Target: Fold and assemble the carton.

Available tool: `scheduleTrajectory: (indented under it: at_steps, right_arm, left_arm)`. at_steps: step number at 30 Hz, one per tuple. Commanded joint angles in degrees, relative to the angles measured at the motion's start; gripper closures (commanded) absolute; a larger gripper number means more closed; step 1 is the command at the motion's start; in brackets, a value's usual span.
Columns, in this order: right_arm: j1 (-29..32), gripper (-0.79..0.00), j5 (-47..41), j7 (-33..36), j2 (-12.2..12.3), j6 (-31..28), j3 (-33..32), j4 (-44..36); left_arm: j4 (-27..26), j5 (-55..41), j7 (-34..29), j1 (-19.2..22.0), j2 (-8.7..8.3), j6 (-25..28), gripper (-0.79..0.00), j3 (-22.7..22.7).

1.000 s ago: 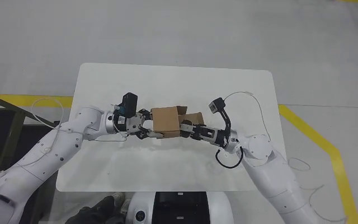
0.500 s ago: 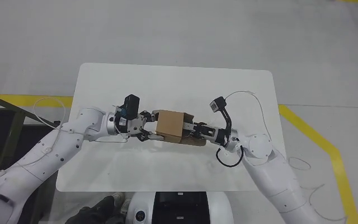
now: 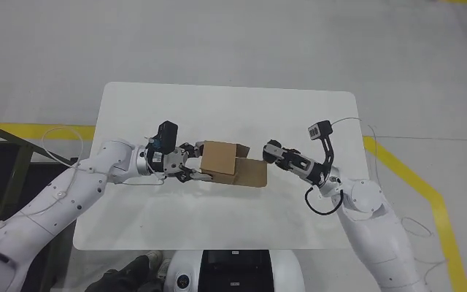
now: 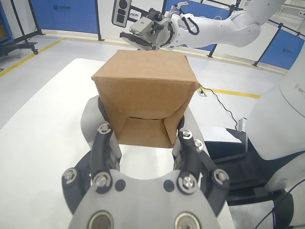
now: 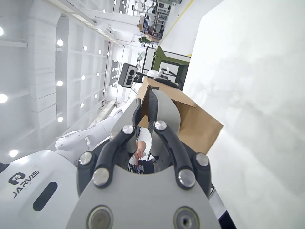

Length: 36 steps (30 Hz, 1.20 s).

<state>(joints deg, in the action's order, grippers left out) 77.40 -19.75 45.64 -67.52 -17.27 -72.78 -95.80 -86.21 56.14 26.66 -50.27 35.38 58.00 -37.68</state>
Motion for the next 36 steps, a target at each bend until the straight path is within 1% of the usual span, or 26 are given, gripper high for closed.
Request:
scheduleTrajectory:
  at_steps: [1, 7, 12, 18, 25, 30, 36]
  right_arm:
    - [-0.27, -0.049, 1.04, -1.37, 0.07, 0.89, -0.61, 0.47]
    - [-4.53, -0.049, 4.87, -4.23, -0.44, 5.14, 2.53, 3.61]
    - [-6.96, -0.046, 5.37, -3.63, -1.02, 5.65, 5.93, 5.46]
    - [-6.29, -0.046, 6.41, -0.98, -1.12, 5.56, 8.47, 3.49]
    - [-4.47, -0.04, 6.91, 0.06, -0.93, 5.31, 9.18, 0.41]
    - [-4.57, -0.049, 7.13, 0.22, -1.07, 5.3, 10.57, -0.43]
    - [-6.0, -0.046, 7.47, -1.33, -1.6, 5.8, 12.98, 0.47]
  left_arm:
    - [-0.2, 0.24, 0.3, -0.08, -0.14, 0.0, -0.511, 0.01]
    - [-1.1, 0.96, 1.06, -0.33, -0.54, 0.0, -0.489, 0.12]
    - [-1.45, 1.18, 0.96, -0.25, -0.64, 0.0, -0.483, 0.37]
    - [-0.68, 0.88, 0.14, 0.51, -0.41, 0.0, -0.48, 0.68]
    - [-0.14, 0.99, -0.33, 1.01, 0.04, 0.0, -0.48, 0.52]
    - [-0.19, 1.24, -0.43, 0.95, 0.29, 0.0, -0.483, 0.4]
    - [-0.28, 1.64, -0.21, 0.78, 0.45, 0.0, -0.486, 0.09]
